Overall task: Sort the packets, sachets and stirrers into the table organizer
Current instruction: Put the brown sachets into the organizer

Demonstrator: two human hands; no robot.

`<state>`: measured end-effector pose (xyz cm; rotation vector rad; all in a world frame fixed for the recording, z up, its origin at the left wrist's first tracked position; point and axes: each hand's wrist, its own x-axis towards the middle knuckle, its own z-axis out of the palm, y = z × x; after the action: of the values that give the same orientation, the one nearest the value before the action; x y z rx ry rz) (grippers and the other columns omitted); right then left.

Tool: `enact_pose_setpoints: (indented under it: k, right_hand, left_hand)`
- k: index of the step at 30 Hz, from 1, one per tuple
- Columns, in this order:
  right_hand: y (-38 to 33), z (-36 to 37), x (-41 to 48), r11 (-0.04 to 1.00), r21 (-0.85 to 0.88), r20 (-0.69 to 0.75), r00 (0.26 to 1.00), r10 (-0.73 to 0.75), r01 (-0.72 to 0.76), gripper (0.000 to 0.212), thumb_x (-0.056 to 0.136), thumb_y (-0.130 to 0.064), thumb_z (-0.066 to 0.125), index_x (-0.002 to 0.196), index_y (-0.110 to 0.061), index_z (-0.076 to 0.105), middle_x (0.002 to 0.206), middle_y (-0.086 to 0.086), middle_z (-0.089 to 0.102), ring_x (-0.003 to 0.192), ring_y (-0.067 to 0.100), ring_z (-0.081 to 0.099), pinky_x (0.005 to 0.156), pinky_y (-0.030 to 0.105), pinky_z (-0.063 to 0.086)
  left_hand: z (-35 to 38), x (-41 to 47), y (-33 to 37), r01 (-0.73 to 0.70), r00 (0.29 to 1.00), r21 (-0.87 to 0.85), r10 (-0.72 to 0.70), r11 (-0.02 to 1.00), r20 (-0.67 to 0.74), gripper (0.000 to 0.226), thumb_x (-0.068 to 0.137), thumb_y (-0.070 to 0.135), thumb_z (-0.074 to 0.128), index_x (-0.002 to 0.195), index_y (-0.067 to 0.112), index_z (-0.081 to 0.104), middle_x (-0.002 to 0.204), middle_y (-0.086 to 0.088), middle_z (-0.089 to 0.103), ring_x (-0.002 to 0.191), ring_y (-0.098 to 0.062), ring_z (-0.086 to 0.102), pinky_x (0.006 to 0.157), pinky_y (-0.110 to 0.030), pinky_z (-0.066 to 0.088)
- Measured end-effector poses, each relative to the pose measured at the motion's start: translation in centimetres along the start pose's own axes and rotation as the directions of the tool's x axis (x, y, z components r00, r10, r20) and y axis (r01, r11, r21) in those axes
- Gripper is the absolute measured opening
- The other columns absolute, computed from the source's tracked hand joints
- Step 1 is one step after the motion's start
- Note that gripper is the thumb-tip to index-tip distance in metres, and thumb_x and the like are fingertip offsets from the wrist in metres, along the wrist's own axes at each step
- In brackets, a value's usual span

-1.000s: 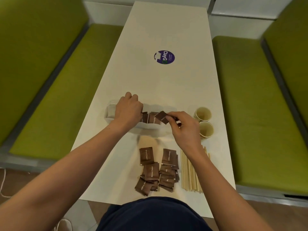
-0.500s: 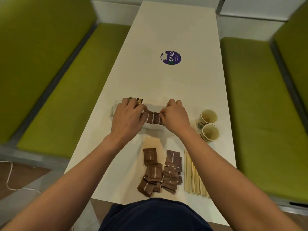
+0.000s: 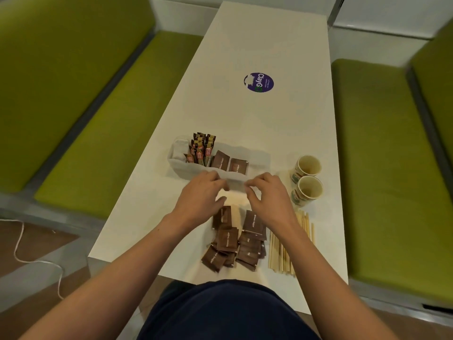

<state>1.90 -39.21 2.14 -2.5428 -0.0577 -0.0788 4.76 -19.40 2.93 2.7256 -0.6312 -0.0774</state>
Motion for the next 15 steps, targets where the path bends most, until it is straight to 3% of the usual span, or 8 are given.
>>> enact_pose_setpoints:
  k: [3,6,10,15]
  right_hand:
    - [0.6,0.3,-2.7,0.998,-0.045,0.11,0.992,0.057,-0.053,0.03,0.1,-0.03,0.057,0.128,-0.025,0.068,0.127,-0.007,0.062,0.123,0.014,0.048,0.093,0.023,0.037]
    - [1.2,0.3,-4.6,0.991,-0.113,0.265,0.959,0.1,-0.072,0.05,0.097,-0.038,0.059,0.145,-0.025,0.054,0.144,-0.004,0.055,0.131,0.019,0.045,0.104,0.032,0.04]
    - [1.7,0.6,-5.8,0.982,-0.181,0.378,0.919,0.112,-0.045,0.063,0.093,-0.041,0.064,0.15,-0.023,0.046,0.149,-0.003,0.049,0.131,0.021,0.045,0.107,0.035,0.043]
    - [1.4,0.7,-5.6,0.974,-0.225,0.332,0.942,0.058,0.02,0.037,0.095,-0.038,0.064,0.128,-0.021,0.067,0.132,-0.003,0.059,0.117,0.019,0.053,0.095,0.032,0.048]
  left_hand:
    - [1.0,-1.1,0.3,0.019,0.978,-0.011,-0.016,1.0,0.208,0.033,0.091,0.039,0.065,0.122,0.028,0.067,0.117,0.005,0.058,0.113,-0.016,0.052,0.084,-0.035,0.051]
    - [1.8,-2.0,0.1,0.001,0.924,0.009,-0.005,1.0,0.383,0.045,0.086,0.046,0.068,0.128,0.029,0.063,0.122,0.004,0.055,0.113,-0.017,0.054,0.086,-0.04,0.053]
    - [2.1,-2.0,-0.2,-0.056,0.905,0.061,0.025,0.997,0.424,0.052,0.087,0.036,0.071,0.136,0.028,0.058,0.129,0.003,0.054,0.117,-0.019,0.054,0.09,-0.042,0.053]
    - [1.9,-1.5,0.2,-0.123,0.914,0.143,0.056,0.982,0.401,0.035,0.092,0.029,0.062,0.127,0.027,0.064,0.118,0.002,0.061,0.108,-0.023,0.06,0.079,-0.037,0.053]
